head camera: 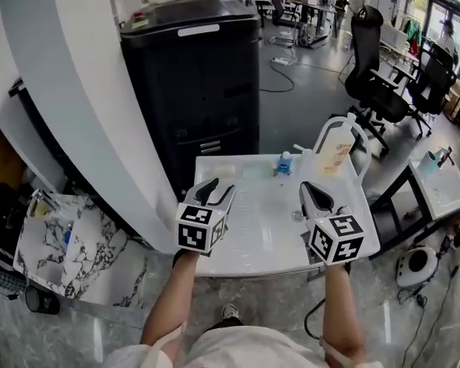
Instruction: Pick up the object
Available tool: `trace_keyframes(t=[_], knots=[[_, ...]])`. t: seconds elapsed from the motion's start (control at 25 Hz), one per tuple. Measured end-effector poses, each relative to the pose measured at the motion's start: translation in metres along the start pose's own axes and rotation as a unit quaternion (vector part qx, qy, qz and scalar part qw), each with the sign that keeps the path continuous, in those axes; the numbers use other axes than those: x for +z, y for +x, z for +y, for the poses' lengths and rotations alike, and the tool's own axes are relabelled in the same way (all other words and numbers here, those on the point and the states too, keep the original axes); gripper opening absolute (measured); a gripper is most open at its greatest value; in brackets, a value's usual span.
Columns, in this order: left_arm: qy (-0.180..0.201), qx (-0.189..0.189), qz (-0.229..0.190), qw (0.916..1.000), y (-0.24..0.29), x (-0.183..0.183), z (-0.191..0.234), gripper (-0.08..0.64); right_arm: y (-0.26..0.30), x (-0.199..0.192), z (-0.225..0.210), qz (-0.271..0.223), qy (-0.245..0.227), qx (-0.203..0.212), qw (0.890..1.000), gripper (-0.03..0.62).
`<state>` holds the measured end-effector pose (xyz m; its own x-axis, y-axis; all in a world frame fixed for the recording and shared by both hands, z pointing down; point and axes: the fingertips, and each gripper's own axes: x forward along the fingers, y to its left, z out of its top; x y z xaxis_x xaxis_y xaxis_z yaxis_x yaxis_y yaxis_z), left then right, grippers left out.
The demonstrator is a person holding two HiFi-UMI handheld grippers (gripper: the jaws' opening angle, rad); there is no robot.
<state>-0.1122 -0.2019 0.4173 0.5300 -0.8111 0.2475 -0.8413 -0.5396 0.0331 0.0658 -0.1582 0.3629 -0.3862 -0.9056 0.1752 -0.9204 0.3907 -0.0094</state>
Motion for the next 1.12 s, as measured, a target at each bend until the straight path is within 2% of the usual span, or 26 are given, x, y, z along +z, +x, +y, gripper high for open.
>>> trace_keyframes(t=[0.28,0.6,1.12], knots=[[-0.004,-0.026,0.007,0.9996,0.022,0.000,0.027,0.193,0.037,0.008,0.001,0.003,0.000,-0.014,1.000,0.000],[-0.004,-0.039,0.008,0.9992,0.040,-0.001,0.044,0.210,0.060,0.011,0.002,0.006,-0.003,-0.021,1.000,0.000],[0.002,-0.026,0.009,0.9996,0.055,0.000,0.057,0.210,0.082,0.012,-0.016,0.001,-0.006,-0.018,1.000,0.000]])
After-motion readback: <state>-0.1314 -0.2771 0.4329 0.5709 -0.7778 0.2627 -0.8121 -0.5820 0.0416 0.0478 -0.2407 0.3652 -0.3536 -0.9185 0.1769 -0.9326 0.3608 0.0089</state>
